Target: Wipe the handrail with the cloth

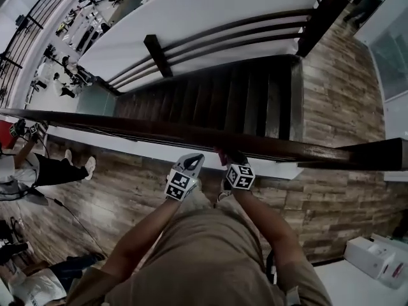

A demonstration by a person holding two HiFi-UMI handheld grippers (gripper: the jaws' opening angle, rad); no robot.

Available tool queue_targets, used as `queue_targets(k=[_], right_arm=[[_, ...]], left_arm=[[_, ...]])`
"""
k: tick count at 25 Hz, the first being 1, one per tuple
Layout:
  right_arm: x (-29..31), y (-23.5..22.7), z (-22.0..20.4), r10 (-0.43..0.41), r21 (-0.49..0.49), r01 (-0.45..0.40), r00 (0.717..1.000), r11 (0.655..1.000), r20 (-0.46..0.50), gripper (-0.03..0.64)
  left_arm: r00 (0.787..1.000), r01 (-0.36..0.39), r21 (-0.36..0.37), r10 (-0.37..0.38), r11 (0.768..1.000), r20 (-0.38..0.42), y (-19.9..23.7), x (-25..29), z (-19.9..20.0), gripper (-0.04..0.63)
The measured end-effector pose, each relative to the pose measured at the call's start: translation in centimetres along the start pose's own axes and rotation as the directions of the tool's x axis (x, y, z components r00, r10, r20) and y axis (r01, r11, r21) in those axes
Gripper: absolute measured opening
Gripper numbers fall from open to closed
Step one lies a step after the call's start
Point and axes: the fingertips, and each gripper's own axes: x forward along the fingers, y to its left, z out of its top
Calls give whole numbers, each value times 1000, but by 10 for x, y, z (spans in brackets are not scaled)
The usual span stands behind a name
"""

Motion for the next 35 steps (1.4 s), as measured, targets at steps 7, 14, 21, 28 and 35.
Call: queue_targets(k=[7,14,21,28,35], right_arm=[[-12,-27,1,-40,54,38,999,998,32,77],[-31,-78,16,-27,88,22,998,996,51,77],[-57,-131,28,-3,81,-1,999,997,51,77],[-100,-206,48,-58,112,49,995,993,80,77],[-139,-280,64,-145,146,126,982,981,124,77]], left_arm=[[995,95,52,-95,994,-2,-25,25,20,15],[990,140,101,-139,985,-18,-73,69,42,15],[991,131,121,-129,984,-30,-114,109,53,15],[983,182,178,-179,967,-34,-177,148,74,15],[975,221,207,-217,953,-42,-221,182,85,15]])
